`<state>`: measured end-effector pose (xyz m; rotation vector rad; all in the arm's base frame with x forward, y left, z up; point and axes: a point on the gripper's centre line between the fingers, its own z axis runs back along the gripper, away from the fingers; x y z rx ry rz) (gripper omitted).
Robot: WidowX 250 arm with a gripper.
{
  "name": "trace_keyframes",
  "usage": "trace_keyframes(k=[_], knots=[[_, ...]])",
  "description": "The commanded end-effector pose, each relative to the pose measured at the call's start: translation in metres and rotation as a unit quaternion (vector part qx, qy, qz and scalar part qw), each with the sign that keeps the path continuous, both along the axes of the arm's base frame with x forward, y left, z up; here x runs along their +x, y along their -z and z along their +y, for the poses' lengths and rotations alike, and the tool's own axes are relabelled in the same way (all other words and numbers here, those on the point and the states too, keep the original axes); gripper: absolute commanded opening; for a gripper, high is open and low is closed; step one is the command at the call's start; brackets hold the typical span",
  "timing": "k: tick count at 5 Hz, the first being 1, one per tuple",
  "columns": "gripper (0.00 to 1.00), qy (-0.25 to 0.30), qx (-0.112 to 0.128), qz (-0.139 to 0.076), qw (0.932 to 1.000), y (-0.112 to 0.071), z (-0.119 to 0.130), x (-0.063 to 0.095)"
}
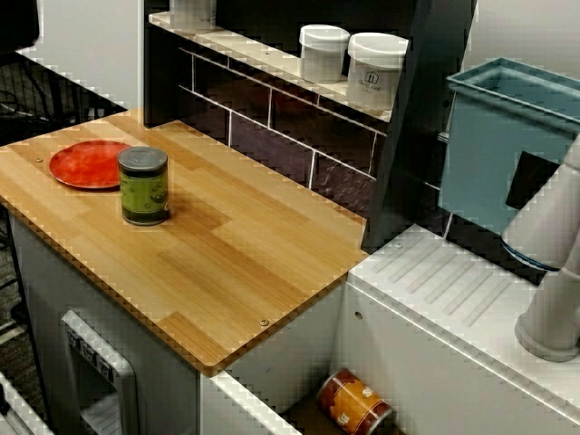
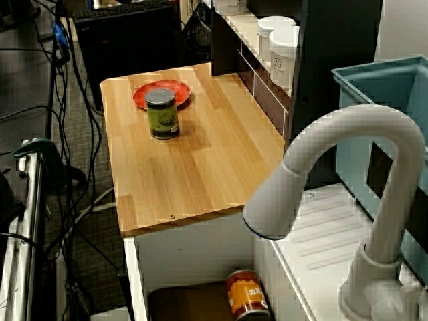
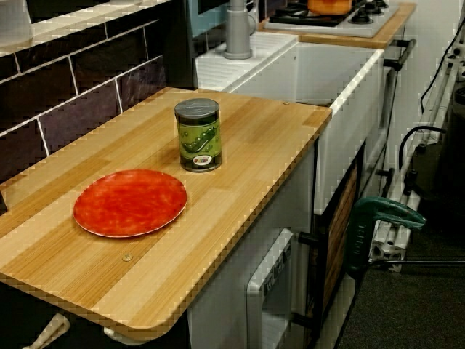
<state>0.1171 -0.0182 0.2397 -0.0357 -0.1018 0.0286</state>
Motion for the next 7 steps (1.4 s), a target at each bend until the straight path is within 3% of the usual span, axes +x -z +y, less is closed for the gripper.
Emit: trace_keyframes(k=[1, 2, 3, 4, 5, 6, 7], knots=[[1.00, 0.000, 0.000, 0.000, 1.0000, 0.000, 0.000, 0.000], [1.00, -0.013, 0.007, 0.017, 0.9997, 0.016, 0.011, 0.031], [1.00, -0.034, 0.010, 0.064, 0.9973, 0.048, 0.032, 0.076], [1.00, -0.055, 0.004, 0.094, 0.9941, 0.074, 0.062, 0.107], [1.00, -0.056, 0.045, 0.089, 0.9934, 0.098, 0.089, 0.131], [1.00, -0.057, 0.040, 0.103, 0.9922, 0.102, 0.113, 0.140], [1.00, -0.037, 0.039, 0.093, 0.9942, 0.090, 0.139, 0.141]])
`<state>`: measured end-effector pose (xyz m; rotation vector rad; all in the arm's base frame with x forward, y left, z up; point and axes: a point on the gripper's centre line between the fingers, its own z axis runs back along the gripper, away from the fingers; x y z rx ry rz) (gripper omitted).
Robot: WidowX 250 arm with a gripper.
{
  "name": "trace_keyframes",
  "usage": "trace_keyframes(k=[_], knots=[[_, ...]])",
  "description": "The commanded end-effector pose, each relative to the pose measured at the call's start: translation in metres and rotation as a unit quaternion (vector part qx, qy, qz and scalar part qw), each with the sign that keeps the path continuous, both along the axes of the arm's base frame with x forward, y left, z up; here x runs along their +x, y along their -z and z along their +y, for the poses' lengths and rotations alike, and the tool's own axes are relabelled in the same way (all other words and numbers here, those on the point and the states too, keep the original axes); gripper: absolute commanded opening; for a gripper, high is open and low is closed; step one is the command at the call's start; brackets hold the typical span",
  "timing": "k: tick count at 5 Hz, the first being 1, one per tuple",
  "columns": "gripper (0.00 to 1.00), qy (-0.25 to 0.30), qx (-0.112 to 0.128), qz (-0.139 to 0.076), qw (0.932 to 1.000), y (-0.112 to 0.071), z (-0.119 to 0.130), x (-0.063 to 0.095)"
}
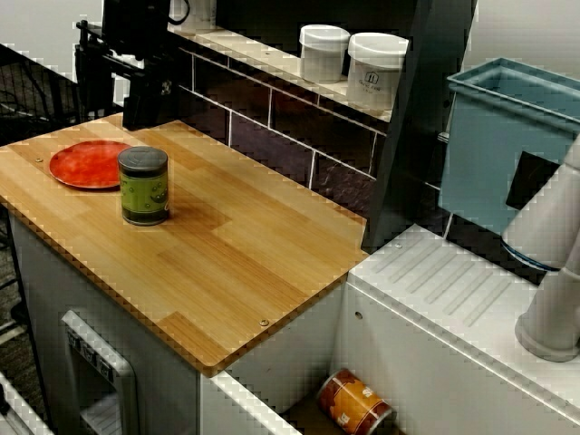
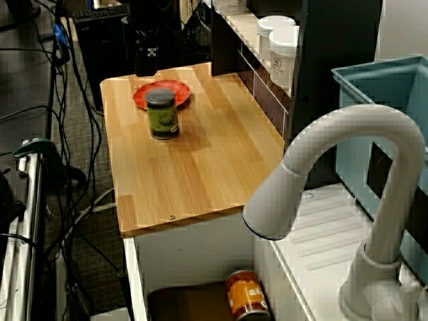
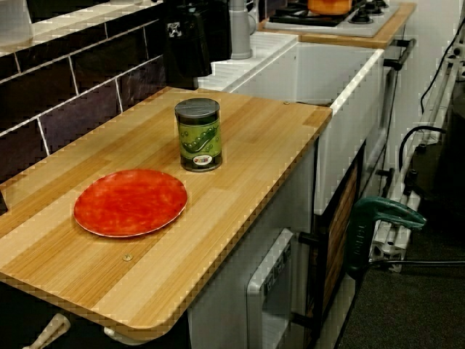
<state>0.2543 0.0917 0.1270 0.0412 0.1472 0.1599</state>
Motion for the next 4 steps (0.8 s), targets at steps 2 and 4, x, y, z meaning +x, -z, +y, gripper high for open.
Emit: trace_keyframes(k=[2, 4], knots=[[1.00, 0.035, 0.010, -0.064, 0.9973, -0.026, 0.072, 0.002], [1.00, -0.051, 0.065, -0.058, 0.9949, 0.006, 0.094, 0.010]])
